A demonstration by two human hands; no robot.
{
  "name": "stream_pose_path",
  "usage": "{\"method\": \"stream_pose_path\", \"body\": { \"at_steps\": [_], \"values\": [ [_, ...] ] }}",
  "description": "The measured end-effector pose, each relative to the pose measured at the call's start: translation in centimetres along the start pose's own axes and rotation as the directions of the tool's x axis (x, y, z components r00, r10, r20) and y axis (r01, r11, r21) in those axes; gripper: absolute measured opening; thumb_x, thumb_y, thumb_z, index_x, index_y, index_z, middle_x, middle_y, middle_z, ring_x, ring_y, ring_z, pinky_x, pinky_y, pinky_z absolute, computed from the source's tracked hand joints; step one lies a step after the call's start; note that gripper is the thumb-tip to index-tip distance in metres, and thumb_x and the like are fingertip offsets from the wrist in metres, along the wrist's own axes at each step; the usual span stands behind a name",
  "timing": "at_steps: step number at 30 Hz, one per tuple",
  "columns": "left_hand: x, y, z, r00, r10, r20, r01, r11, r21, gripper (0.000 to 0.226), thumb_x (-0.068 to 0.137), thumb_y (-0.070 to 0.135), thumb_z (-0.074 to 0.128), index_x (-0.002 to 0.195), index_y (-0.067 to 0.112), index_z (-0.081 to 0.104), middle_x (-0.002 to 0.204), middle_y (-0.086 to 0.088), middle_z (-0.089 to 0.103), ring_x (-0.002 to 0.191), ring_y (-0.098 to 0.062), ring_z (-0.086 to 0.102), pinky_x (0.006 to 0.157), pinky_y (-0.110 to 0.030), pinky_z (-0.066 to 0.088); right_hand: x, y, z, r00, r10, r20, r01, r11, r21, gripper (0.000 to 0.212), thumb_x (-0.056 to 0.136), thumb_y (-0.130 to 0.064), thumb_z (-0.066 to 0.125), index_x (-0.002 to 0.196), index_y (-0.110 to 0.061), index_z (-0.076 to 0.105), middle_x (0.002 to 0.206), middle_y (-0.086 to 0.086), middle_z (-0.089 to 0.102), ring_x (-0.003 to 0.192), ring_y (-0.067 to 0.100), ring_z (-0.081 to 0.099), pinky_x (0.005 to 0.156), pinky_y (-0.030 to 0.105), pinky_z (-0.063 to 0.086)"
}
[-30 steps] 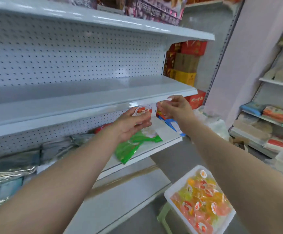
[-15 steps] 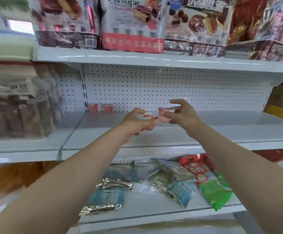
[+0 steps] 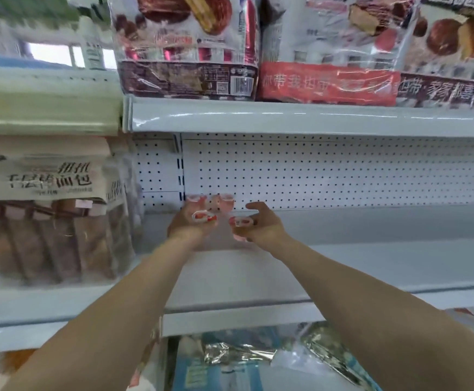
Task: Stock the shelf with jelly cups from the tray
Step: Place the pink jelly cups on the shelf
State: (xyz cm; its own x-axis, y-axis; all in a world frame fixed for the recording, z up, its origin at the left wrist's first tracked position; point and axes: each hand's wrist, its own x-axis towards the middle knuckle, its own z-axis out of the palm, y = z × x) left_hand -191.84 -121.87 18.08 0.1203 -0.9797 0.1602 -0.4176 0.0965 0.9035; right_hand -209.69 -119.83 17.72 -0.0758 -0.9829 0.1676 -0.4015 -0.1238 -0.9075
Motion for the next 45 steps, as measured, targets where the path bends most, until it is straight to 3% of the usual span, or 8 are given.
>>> {"method": "stream_pose_path", "body": {
  "at_steps": [6,11,16,24,31,37,41,45],
  "values": [
    [3.9,-1.9,-0.1,0.999,-0.028,0.025,0.031,0.993,-0.115,0.042,0.067,0.024,0.084,0.098,0.033,0.057,0.092,0.007,0.065,0.090,-0.021,0.062,0.088,-0.035,0.054,4.3,0.0,2.3,0.997,-0.015,-0.071,0.004,0.988,-0.154,0.071,0.075,-0.025,0.082,0.134,-0.020,0.044,0.107,0.000,0.059,0.096,0.019,0.061,0.082,0.027,0.048],
    [6.0,-2.9,0.3,0.994,-0.097,0.049,0.107,0.955,-0.277,0.035,0.071,0.020,0.084,0.099,0.029,0.065,0.095,0.000,0.071,0.079,-0.021,0.068,0.073,-0.030,0.056,6.0,0.5,3.9,0.988,-0.016,-0.152,-0.008,0.988,-0.156,0.061,0.074,-0.023,0.079,0.127,-0.021,0.049,0.103,0.002,0.070,0.100,0.020,0.064,0.090,0.031,0.049],
    [7.0,-3.7,0.5,0.993,-0.101,0.066,0.115,0.955,-0.272,0.032,0.072,0.025,0.084,0.092,0.037,0.061,0.096,0.005,0.071,0.086,-0.019,0.070,0.086,-0.036,0.058,6.6,0.1,4.5,0.990,-0.031,-0.140,0.005,0.984,-0.179,0.059,0.078,-0.023,0.078,0.128,-0.020,0.047,0.103,0.001,0.070,0.094,0.013,0.063,0.068,0.010,0.041],
    [5.6,-2.9,-0.4,0.997,-0.057,0.060,0.062,0.994,-0.093,0.058,0.062,0.050,0.078,0.115,0.034,0.062,0.110,0.007,0.068,0.102,-0.021,0.064,0.095,-0.039,0.052,5.3,-0.9,3.6,0.992,-0.022,-0.120,-0.022,0.936,-0.352,0.074,0.076,-0.026,0.080,0.139,-0.018,0.041,0.123,0.002,0.061,0.112,0.020,0.058,0.093,0.027,0.046],
    [1.3,2.9,-0.6,0.998,0.034,-0.059,-0.019,0.972,0.234,0.075,0.074,0.048,0.074,0.140,0.029,0.045,0.135,-0.002,0.054,0.126,-0.025,0.049,0.092,-0.028,0.040,0.1,-3.2,-3.9,0.987,-0.095,-0.129,-0.012,0.759,-0.651,0.071,0.081,-0.042,0.074,0.142,-0.026,0.041,0.136,0.004,0.049,0.123,0.022,0.050,0.097,0.031,0.044],
    [-5.5,10.0,4.3,0.985,0.158,0.063,-0.167,0.967,0.193,0.075,0.076,0.051,0.077,0.141,0.032,0.043,0.138,-0.010,0.046,0.128,-0.031,0.045,0.100,-0.034,0.043,-7.6,-3.8,-14.1,0.964,-0.143,-0.225,-0.062,0.701,-0.710,0.066,0.081,-0.045,0.074,0.138,-0.025,0.047,0.133,0.005,0.051,0.115,0.022,0.054,0.089,0.031,0.047],
    [-12.1,15.1,9.6,0.960,0.253,0.121,-0.267,0.956,0.123,0.063,0.087,0.049,0.065,0.141,0.025,0.045,0.140,-0.012,0.042,0.132,-0.031,0.036,0.088,-0.034,0.039,-13.8,-2.5,-22.2,0.928,-0.185,-0.324,-0.106,0.702,-0.704,0.057,0.088,-0.054,0.063,0.133,-0.021,0.055,0.128,0.008,0.056,0.118,0.025,0.052,0.086,0.032,0.042],
    [-18.9,19.2,15.9,0.937,0.294,0.188,-0.309,0.949,0.057,0.058,0.090,0.054,0.057,0.139,0.026,0.048,0.141,-0.010,0.043,0.131,-0.030,0.038,0.100,-0.042,0.043,-21.0,-0.6,-30.1,0.893,-0.179,-0.413,-0.183,0.694,-0.696,0.054,0.092,-0.058,0.053,0.131,-0.020,0.057,0.131,0.008,0.057,0.120,0.026,0.052,0.094,0.036,0.044]
  ]
}}
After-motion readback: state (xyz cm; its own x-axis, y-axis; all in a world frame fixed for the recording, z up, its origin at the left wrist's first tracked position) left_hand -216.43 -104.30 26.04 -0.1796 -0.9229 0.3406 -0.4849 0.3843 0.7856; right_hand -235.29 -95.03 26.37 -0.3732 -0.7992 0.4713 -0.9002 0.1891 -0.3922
